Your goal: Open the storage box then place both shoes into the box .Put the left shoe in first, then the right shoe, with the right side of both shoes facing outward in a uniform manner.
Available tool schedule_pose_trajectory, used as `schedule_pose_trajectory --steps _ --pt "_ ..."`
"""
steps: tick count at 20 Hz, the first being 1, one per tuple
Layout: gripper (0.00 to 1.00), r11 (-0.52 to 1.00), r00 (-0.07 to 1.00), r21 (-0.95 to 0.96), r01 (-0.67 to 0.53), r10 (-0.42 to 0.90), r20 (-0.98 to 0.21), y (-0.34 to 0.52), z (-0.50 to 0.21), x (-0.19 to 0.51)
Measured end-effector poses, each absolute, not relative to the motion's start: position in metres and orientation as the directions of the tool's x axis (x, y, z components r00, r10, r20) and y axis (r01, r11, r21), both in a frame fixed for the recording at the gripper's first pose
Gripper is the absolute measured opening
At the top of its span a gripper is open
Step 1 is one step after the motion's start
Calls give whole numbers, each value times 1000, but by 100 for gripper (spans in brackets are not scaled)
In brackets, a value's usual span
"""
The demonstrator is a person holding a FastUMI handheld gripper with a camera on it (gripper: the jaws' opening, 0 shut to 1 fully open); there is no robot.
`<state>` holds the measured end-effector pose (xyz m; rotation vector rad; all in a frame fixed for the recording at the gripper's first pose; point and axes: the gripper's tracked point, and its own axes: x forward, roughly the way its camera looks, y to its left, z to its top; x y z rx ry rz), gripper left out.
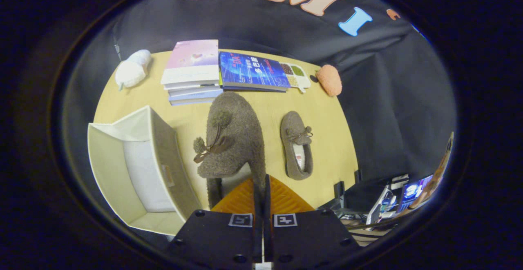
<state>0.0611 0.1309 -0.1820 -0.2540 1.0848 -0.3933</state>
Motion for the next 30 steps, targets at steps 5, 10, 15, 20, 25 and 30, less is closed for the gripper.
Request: schedule_pose_trajectory --steps 5,10,15,20,25,30 --pt "5 930 458 -336 149 -366 -810 214 -148 50" --pt "5 959 451 -276 71 -277 -848 287 -167 38" --pt "5 961 382 -275 -3 -253 -889 327 -215 31" --pt "5 965 309 -253 -69 -221 -925 352 -261 28" --pt "5 971 256 -194 -138 -154 -954 372 -317 35" --pt "5 944 214 -219 -245 -168 -962 363 -353 32"
